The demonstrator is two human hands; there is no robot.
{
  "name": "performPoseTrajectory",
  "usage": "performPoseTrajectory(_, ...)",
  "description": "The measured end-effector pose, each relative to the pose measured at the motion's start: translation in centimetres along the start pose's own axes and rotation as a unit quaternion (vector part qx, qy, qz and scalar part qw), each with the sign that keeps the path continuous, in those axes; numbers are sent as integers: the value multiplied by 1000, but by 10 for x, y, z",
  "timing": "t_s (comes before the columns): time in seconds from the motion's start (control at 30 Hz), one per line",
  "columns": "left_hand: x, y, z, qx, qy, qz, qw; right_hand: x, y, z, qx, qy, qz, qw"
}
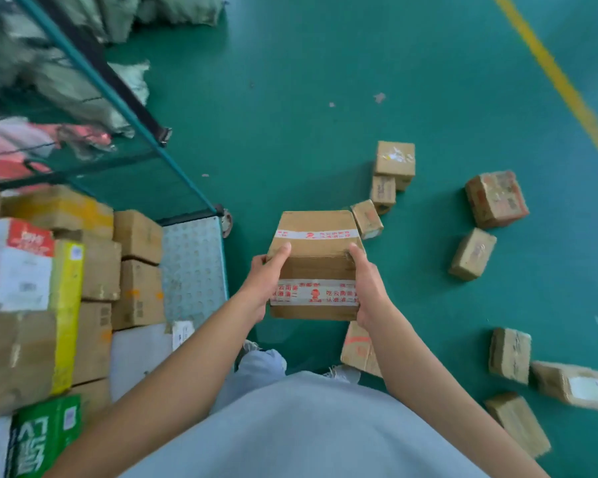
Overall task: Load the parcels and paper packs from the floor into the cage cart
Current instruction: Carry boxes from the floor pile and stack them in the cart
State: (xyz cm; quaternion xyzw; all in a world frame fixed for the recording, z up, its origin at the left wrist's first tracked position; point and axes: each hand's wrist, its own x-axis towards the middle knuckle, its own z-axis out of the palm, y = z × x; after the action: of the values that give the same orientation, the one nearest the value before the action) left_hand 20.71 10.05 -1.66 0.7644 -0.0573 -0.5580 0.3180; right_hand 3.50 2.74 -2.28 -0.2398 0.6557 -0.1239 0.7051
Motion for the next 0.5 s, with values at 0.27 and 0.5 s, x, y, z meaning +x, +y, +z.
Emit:
performPoseTrajectory(0.27,4,-10,-152,-176,86,4,981,-21,-21,160,-144,-89,-62,984)
performPoseTrajectory(0.5,12,-30,-260,-292,145,10,945,-33,-22,291,-242,-153,-95,953)
